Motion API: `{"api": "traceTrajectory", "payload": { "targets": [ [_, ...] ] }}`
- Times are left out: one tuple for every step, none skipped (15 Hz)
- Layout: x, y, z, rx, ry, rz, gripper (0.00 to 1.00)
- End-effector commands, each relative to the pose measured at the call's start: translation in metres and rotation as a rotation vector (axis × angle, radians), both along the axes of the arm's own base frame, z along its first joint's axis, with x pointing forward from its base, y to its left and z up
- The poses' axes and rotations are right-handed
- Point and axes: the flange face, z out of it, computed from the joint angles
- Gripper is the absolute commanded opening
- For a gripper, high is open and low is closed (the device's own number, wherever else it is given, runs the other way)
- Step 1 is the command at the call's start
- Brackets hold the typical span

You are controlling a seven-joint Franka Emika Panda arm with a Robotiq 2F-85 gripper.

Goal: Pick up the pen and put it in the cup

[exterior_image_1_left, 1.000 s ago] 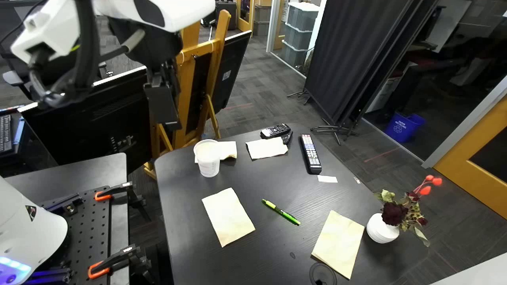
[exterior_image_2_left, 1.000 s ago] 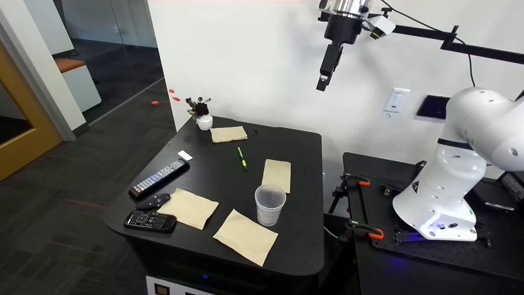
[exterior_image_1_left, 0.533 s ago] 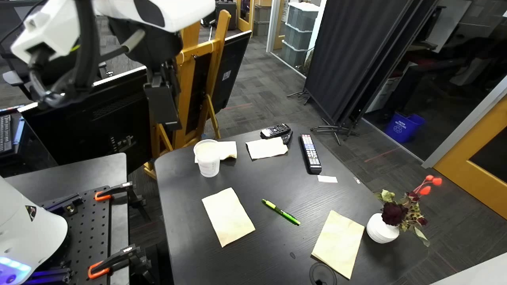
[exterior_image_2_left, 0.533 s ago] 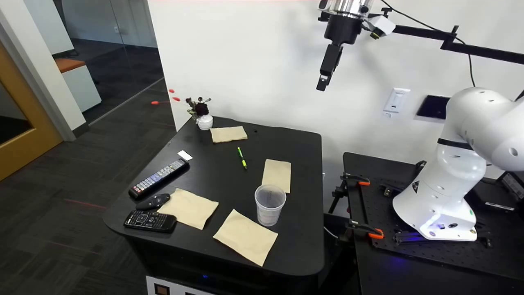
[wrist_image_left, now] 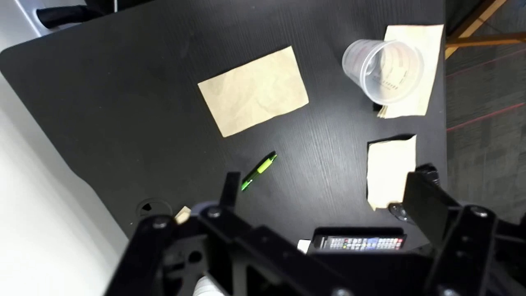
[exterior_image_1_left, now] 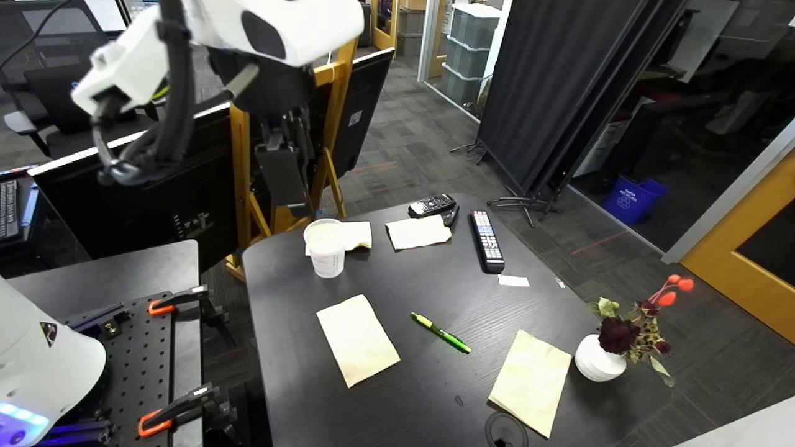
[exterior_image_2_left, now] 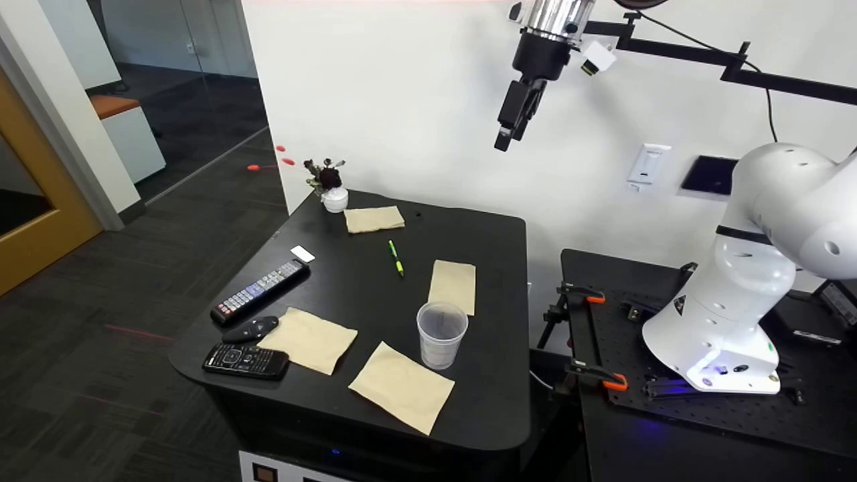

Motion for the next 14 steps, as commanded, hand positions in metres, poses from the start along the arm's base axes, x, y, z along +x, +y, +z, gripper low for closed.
{"api": "traceTrajectory", "payload": {
  "targets": [
    [0.038,-0.017,-0.028,-0.062,0.001,-0.132,1.0],
    [0.046,-0.021,-0.038,-0.068,0.004,-0.163,1.0],
    [0.055,-0.027,-0.051,-0.079,0.0,-0.207,1.0],
    [0.064,-0.031,-0.061,-0.089,0.004,-0.249,1.0],
    [0.075,-0.036,-0.075,-0.096,0.008,-0.293,1.0],
    [0.086,-0.04,-0.087,-0.106,0.012,-0.334,1.0],
    [0.097,-0.045,-0.1,-0.112,0.015,-0.374,1.0],
    [0.108,-0.049,-0.111,-0.123,0.023,-0.416,1.0],
    [0.125,-0.049,-0.125,-0.123,0.031,-0.448,1.0],
    [0.146,-0.044,-0.139,-0.133,0.034,-0.485,1.0],
    [0.162,-0.045,-0.15,-0.14,0.041,-0.516,1.0],
    [0.178,-0.044,-0.162,-0.148,0.049,-0.549,1.0],
    [0.193,-0.043,-0.172,-0.15,0.057,-0.579,1.0],
    [0.205,-0.04,-0.178,-0.155,0.066,-0.603,1.0]
  ]
}}
